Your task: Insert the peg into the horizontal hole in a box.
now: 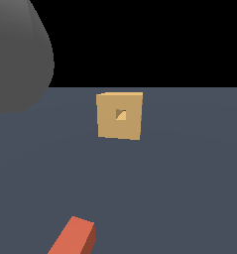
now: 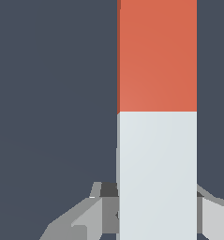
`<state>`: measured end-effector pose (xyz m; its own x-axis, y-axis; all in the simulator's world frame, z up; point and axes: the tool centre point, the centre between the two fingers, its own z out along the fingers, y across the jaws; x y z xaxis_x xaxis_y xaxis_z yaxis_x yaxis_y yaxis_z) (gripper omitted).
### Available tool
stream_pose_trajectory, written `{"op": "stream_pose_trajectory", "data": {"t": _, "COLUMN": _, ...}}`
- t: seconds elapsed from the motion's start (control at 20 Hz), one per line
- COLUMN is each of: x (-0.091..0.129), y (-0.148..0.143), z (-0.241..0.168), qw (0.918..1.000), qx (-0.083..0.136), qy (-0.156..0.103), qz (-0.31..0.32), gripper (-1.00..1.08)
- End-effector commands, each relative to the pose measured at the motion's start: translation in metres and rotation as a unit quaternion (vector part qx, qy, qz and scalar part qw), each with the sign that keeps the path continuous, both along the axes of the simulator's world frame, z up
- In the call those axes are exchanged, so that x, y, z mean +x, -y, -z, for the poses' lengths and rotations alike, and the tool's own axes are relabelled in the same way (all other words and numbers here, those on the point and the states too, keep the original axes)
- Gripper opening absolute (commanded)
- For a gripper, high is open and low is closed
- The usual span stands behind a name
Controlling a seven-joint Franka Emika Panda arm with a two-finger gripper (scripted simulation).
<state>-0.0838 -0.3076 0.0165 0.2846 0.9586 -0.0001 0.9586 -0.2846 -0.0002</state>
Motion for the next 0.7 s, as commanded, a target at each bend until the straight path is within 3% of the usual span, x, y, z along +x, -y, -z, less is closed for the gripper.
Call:
{"op": "stream_pose_trajectory", "data": {"t": 0.0, "x": 0.001, "y": -0.004, "z": -0.001, "qw": 1.0, "qx": 0.0, "qy": 0.0, "qz": -0.001, "gripper": -1.0}}
{"op": "stream_pose_trajectory", "data": {"t": 0.3, "x": 0.007, "y": -0.033, "z": -0.008, "qw": 1.0, "qx": 0.0, "qy": 0.0, "qz": -0.005, "gripper": -1.0}}
{"op": "stream_pose_trajectory", "data": {"t": 0.65, "x": 0.022, "y": -0.102, "z": -0.024, "qw": 0.9999, "qx": 0.0, "qy": 0.0, "qz": -0.015, "gripper": -1.0}}
